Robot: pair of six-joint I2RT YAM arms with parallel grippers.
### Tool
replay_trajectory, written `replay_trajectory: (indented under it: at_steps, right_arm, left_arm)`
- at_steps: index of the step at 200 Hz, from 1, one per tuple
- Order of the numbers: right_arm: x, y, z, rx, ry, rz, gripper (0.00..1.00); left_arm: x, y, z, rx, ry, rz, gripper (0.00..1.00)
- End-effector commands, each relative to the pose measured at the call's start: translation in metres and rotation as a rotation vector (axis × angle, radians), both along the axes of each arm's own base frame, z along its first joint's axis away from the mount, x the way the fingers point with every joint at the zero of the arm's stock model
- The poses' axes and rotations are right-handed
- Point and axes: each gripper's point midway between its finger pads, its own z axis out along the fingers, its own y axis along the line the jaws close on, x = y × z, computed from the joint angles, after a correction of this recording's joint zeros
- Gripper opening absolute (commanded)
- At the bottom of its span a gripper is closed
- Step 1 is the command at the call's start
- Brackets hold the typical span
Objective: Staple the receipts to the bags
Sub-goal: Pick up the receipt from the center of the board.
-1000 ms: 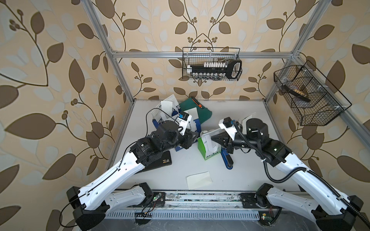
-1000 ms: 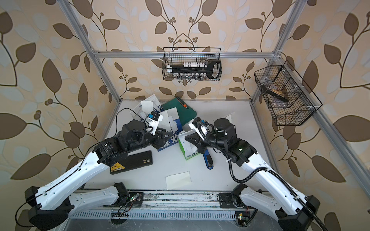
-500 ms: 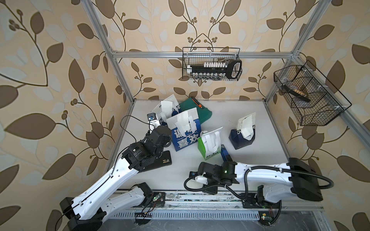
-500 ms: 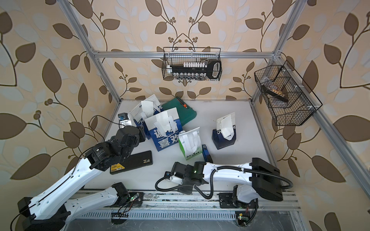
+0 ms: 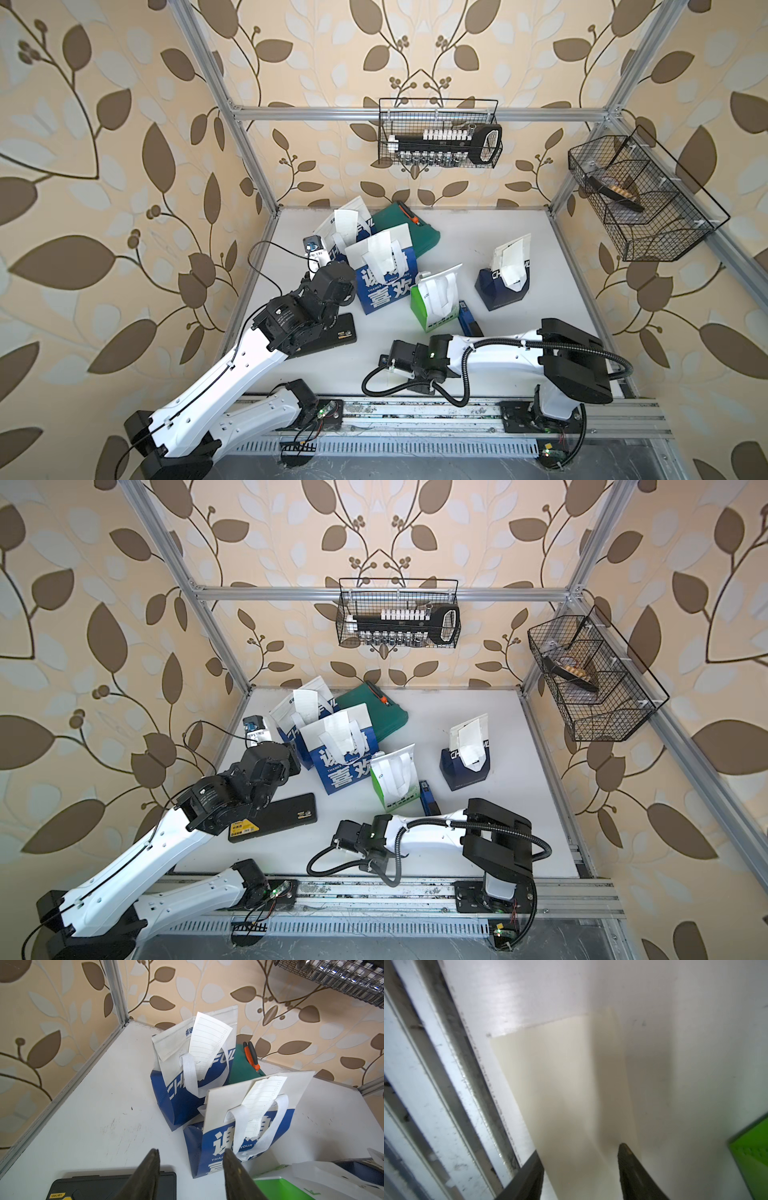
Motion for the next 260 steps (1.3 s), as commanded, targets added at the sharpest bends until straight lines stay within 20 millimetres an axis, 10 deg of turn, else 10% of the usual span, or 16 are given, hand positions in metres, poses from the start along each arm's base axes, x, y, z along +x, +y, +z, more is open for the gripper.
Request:
replay_trajectory:
  at_steps: [1, 45, 105, 174, 260]
  right_arm:
    - [-0.009, 0.006, -0.004, 0.013, 0.1, -0.019, 0.39]
    - [-0.009, 0.011, 0.002, 0.074, 0.172, -0.042, 0.0]
    - [0.012, 0.022, 0.069, 0.293, 0.153, -0.066, 0.0]
    - [0.028, -0.02, 0.251, 1.101, 0.524, -0.053, 0.0]
    - [0.015, -0.058, 0.308, 1.25, 0.563, 0.085, 0.0]
  left_arm:
    - [0.0, 0.008, 0.012, -0.01, -0.036, 0.029, 0.5]
    - [0.0, 0.004, 0.012, -0.003, -0.032, -0.005, 0.5]
    - [0.006, -0.041, 0.01, -0.049, -0.007, -0.229, 0.49]
    - [-0.015, -0.095, 0.062, -0.133, -0.134, -0.671, 0.53]
    - [-0.067, -0.148, 0.099, -0.324, -0.115, -1.281, 0.72]
